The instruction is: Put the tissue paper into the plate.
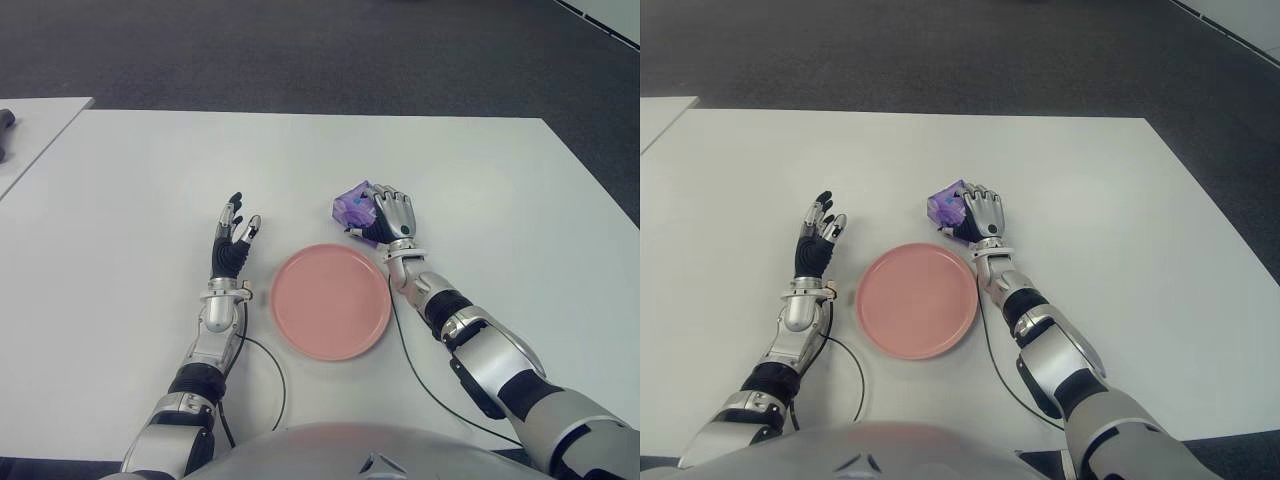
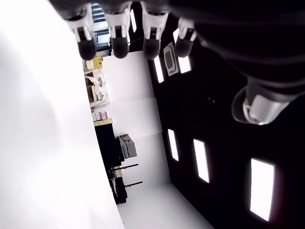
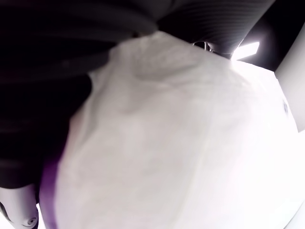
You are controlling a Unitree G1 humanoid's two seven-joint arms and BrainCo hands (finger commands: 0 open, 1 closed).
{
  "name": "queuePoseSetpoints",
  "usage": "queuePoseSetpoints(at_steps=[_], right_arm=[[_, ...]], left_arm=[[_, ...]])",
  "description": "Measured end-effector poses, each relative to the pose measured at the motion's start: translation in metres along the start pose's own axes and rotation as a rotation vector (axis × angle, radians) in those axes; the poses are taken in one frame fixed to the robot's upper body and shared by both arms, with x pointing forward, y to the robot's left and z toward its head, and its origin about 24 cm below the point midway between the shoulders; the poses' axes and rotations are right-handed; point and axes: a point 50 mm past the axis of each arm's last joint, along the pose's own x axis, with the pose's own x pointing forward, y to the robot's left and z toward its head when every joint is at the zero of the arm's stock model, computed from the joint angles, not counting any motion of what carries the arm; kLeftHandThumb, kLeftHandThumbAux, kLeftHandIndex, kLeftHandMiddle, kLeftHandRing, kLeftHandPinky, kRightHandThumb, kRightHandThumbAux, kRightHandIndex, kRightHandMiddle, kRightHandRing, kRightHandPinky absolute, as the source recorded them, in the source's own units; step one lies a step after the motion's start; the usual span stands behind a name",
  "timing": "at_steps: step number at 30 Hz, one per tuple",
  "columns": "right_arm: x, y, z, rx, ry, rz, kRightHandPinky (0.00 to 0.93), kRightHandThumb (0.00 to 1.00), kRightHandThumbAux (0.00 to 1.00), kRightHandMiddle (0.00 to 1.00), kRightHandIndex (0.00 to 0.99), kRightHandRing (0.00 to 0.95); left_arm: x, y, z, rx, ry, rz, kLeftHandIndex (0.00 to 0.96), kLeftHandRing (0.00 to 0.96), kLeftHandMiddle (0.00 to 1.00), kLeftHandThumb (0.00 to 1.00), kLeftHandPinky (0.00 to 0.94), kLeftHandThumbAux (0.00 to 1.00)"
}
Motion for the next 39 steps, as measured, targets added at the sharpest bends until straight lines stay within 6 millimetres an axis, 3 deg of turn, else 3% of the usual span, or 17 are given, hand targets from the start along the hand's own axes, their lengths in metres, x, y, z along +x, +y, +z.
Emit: queuePoseSetpoints(at_steps=[21,28,39], right_arm=[[-0.002,-0.010,-0.003,0.060,-0.012,-0.060,0.851,0.855,0.678,0.533,0.396,0.859],[0.003,-0.030,0.000,0.126,-0.033,-0.156,0.830,0.855,0.678,0.533,0.396,0.855],[0.003,-0.083,0.021,0.277,-0.147,-0.370,0.817,0.856,0.678,0.530,0.397,0.852]], left_arm=[[0.001,-0.001,0.002,-0.003,-0.007,-0.002,0.000,0.000,0.000,0.000,0.000,0.410],[0.001,-0.002,0.002,-0.006,-0.007,-0.002,0.000,0.000,0.000,0.000,0.000,0.409],[0.002,-0.002,0.003,0.000,-0.006,-0.006,0.000,0.000,0.000,0.000,0.000,0.405]])
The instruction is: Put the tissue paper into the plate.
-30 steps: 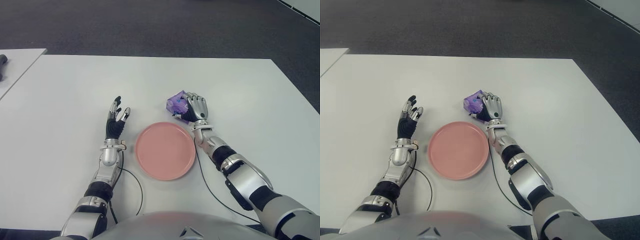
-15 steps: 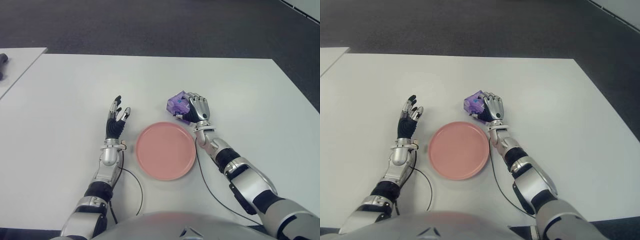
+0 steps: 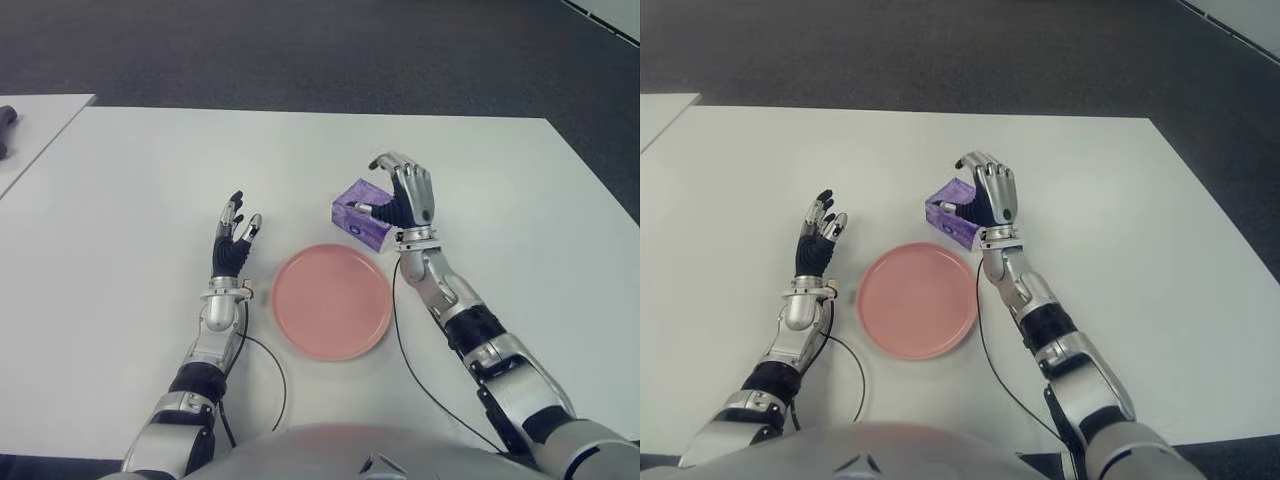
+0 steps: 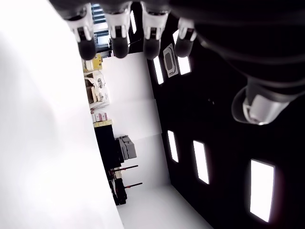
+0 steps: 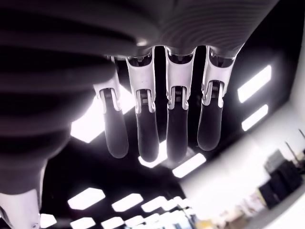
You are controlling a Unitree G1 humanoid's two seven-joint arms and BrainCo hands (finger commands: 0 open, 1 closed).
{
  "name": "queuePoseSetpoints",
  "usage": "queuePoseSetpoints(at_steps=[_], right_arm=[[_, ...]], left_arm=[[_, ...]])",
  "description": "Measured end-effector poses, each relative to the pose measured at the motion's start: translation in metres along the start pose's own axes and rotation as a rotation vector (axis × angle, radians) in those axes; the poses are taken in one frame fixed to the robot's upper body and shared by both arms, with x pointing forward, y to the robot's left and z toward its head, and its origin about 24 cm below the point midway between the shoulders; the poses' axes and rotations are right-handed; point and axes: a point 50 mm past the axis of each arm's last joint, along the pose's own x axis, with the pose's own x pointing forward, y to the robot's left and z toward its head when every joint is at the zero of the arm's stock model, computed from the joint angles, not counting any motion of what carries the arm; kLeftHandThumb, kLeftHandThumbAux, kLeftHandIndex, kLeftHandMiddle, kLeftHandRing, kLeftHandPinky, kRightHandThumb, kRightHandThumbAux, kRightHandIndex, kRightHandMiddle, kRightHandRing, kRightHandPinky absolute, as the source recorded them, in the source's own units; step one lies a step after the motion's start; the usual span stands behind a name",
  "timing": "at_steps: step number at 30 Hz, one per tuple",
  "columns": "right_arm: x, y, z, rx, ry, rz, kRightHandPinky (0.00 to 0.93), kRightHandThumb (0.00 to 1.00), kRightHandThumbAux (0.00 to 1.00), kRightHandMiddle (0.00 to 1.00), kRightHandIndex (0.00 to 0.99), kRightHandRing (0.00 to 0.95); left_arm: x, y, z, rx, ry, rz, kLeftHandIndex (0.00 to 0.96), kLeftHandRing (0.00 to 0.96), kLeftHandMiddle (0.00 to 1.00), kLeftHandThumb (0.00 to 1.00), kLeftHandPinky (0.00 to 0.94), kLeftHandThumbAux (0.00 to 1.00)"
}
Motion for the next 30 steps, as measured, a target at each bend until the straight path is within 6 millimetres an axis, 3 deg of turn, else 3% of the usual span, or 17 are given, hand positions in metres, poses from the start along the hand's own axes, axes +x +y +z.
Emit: queuePoseSetpoints(at_steps=[11,21,30], right_arm=[[0.020,-0.027,0.010,0.076,-0.016,-0.072,0.791,0.856,0.679,0.527,0.396,0.850],[0.025,-0.035,0.017,0.107,-0.023,-0.066,0.746,0.856,0.679,0.527,0.396,0.847],[0.025,-0.037,0.015,0.092,-0.016,-0.065,0.775,0.856,0.679,0.529,0.397,0.856]], left_arm=[[0.000,0.000,-0.002,0.006,0.020,0.001,0.000,0.000,0.000,0.000,0.000,0.410],[0.000,0.000,-0.002,0.007,0.020,-0.002,0.000,0.000,0.000,0.000,0.000,0.412],[0.000,0.000,-0.003,0.006,0.023,-0.002,0.000,0.000,0.000,0.000,0.000,0.414]])
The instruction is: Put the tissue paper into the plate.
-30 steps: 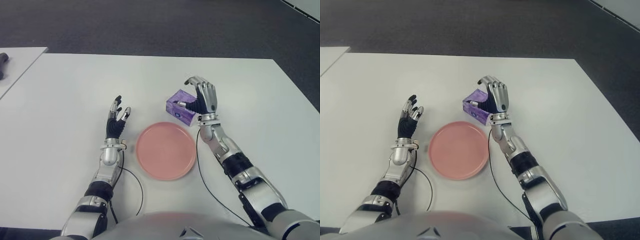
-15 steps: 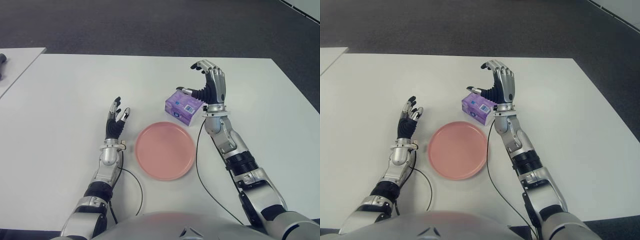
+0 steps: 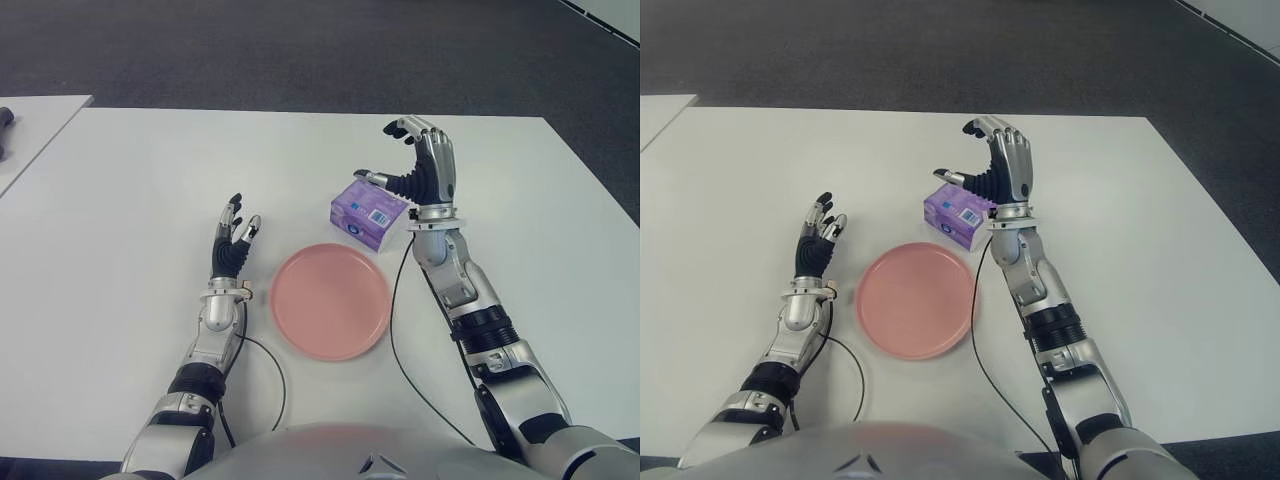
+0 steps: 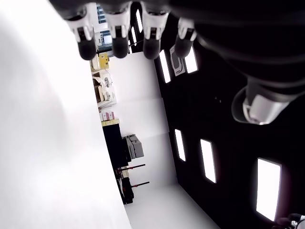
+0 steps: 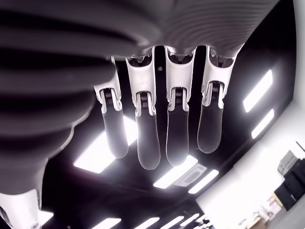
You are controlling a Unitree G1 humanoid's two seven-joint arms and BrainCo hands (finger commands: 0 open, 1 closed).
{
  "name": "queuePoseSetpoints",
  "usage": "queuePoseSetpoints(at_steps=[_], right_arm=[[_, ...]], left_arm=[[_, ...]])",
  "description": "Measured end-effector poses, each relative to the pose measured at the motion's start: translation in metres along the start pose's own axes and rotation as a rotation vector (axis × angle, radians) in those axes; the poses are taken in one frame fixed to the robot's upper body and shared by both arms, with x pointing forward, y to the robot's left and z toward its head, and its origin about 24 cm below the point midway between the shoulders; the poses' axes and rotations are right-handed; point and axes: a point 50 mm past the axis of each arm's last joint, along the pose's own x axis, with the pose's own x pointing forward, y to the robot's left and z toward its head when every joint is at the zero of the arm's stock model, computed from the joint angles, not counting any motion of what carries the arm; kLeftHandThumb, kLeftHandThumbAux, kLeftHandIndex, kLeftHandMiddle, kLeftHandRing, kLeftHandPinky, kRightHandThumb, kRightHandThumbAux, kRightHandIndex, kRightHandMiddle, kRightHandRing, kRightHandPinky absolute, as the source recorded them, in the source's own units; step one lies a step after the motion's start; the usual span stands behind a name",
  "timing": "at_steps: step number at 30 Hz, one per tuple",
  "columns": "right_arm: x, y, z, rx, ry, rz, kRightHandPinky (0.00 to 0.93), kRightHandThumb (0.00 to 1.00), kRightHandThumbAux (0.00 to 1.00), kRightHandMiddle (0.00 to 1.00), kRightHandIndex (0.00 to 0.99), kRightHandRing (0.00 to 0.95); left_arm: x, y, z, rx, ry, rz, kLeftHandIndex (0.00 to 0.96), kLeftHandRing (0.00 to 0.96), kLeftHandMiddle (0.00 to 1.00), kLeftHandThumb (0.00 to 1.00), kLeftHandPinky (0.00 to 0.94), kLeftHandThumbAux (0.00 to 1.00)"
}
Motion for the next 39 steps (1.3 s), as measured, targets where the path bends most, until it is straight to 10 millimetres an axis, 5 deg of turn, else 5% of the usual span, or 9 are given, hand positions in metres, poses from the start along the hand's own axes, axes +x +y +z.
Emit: queuePoseSetpoints(at_steps=[6,12,13,16,19,29,39], right_arm=[[0.000,0.001,0.000,-0.001,-0.003,0.038,0.800,0.856,0.678,0.531,0.398,0.848],[0.005,0.007,-0.011,-0.056,0.030,0.098,0.567,0.844,0.676,0.545,0.395,0.623],[0.005,0.008,-0.015,-0.069,0.041,0.109,0.406,0.741,0.604,0.402,0.303,0.436],[0.009,0.012,-0.028,-0.119,0.075,0.202,0.142,0.589,0.500,0.161,0.140,0.151],[0.009,0.014,-0.036,-0.165,0.081,0.325,0.046,0.496,0.388,0.052,0.046,0.049],[0.006,0.018,-0.038,-0.289,0.098,0.549,0.000,0.382,0.149,0.001,0.000,0.000],[0.005,0.021,-0.041,-0.373,0.128,0.585,0.000,0.376,0.098,0.000,0.000,0.000]], left_arm=[[0.000,0.000,-0.001,0.000,0.002,-0.001,0.000,0.000,0.000,0.000,0.000,0.416],[0.000,0.000,0.000,-0.001,-0.002,-0.001,0.000,0.000,0.000,0.000,0.000,0.419],[0.001,0.000,0.000,-0.001,-0.003,-0.001,0.000,0.000,0.000,0.000,0.000,0.419],[0.001,0.000,0.000,-0.001,-0.005,-0.002,0.000,0.000,0.000,0.000,0.000,0.418],[0.002,-0.001,0.001,-0.001,-0.007,-0.002,0.000,0.000,0.000,0.000,0.000,0.413],[0.001,-0.001,0.001,0.002,-0.007,0.006,0.000,0.000,0.000,0.000,0.000,0.416],[0.000,-0.001,0.000,0.011,-0.007,0.004,0.000,0.000,0.000,0.000,0.000,0.418]])
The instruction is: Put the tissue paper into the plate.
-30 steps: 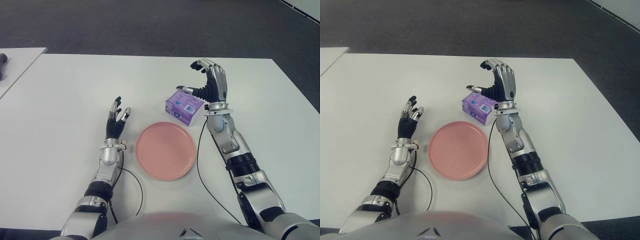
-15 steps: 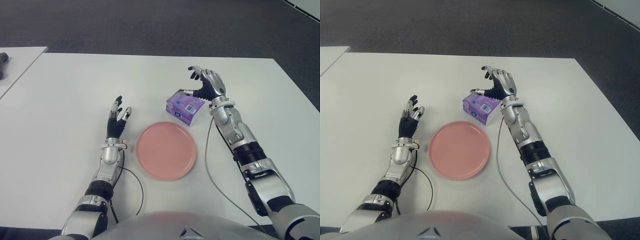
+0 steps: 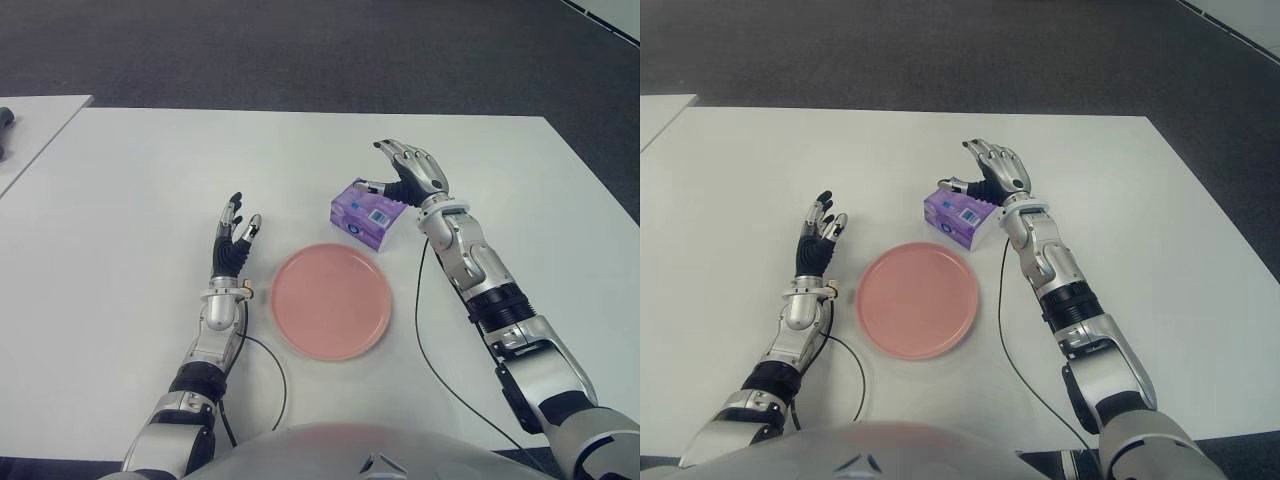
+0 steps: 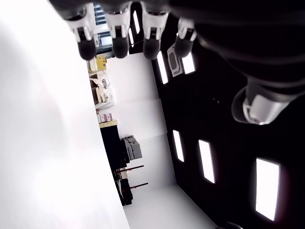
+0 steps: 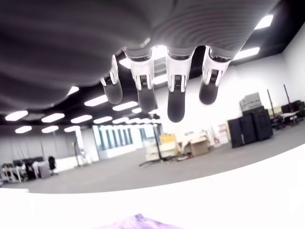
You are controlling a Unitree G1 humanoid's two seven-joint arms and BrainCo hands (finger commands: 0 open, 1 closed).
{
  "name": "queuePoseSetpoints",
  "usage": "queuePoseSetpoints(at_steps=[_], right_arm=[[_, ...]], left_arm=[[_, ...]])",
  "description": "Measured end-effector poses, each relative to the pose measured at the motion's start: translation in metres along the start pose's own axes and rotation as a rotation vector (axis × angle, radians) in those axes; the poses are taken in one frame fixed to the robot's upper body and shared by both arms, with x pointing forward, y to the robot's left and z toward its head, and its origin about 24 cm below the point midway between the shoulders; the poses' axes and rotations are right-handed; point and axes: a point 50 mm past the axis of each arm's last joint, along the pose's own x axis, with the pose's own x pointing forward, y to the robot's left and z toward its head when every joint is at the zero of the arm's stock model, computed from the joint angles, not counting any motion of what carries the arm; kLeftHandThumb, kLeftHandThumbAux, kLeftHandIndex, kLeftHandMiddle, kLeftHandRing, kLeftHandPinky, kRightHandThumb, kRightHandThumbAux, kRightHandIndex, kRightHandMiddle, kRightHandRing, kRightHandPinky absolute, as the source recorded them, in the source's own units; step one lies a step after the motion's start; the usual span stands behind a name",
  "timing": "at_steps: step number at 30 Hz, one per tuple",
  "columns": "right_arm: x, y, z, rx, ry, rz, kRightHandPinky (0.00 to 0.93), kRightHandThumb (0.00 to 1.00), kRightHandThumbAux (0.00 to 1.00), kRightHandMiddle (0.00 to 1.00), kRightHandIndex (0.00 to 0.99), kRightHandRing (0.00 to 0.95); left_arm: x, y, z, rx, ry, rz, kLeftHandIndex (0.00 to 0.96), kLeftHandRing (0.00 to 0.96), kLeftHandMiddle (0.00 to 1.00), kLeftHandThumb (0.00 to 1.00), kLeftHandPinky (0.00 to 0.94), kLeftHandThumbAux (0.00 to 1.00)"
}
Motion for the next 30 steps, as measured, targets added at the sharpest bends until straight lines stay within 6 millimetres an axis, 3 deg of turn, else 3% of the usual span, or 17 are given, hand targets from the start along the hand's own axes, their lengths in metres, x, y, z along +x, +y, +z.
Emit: queuePoseSetpoints(at_steps=[16,30], right_arm=[[0.0004,0.0010,-0.0004,-0.010,0.004,0.010,0.000,0.406,0.111,0.000,0.000,0.000],[0.0001,0.0052,-0.0011,-0.011,0.012,0.056,0.000,0.341,0.122,0.000,0.000,0.000]], left_arm=[[0.0001,-0.0009,0.0001,0.007,-0.001,-0.003,0.000,0.000,0.000,0.000,0.000,0.425],[0.0002,-0.0009,0.0004,0.003,-0.005,-0.001,0.000,0.000,0.000,0.000,0.000,0.422]])
